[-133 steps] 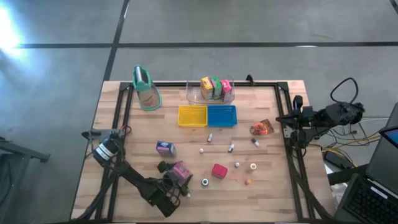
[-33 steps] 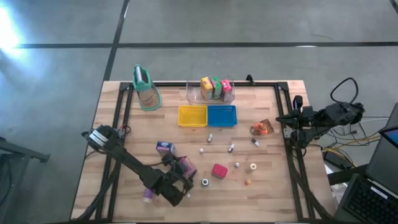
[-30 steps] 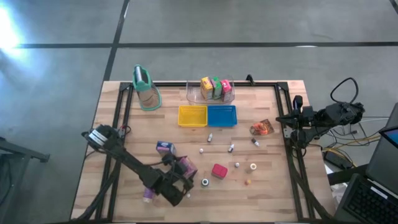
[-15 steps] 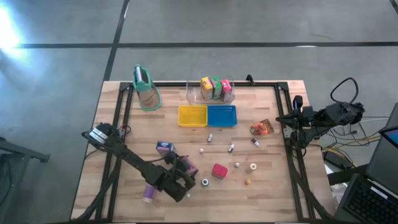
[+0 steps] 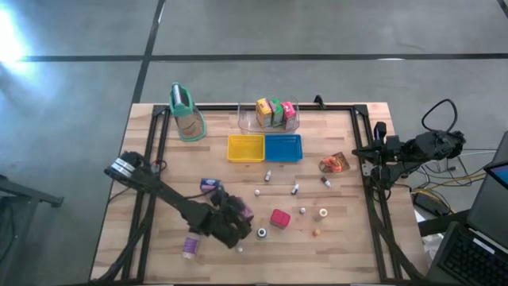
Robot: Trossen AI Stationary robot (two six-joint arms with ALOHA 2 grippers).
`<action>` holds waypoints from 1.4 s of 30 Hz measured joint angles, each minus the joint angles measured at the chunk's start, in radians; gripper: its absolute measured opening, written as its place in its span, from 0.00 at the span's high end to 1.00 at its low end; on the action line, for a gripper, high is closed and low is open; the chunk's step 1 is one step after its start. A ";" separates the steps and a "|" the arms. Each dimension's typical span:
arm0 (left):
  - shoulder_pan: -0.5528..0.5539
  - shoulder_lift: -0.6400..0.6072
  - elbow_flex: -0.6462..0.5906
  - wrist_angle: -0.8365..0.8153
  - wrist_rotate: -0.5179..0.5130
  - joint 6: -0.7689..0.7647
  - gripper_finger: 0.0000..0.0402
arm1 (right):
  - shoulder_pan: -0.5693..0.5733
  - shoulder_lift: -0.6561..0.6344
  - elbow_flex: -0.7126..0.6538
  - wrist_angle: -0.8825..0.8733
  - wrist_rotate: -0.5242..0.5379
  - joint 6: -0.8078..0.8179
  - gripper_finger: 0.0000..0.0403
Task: Pick & Place Kitchen Items
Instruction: Adjust the cereal boxes on the table
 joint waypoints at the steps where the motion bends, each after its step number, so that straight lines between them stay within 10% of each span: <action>1: 0.006 0.000 0.000 0.000 0.016 0.001 0.01 | 0.000 0.000 0.000 0.000 0.000 0.000 0.98; 42: 0.048 0.000 0.089 -0.082 0.133 0.107 0.01 | 0.000 0.000 0.000 0.000 0.000 0.000 0.98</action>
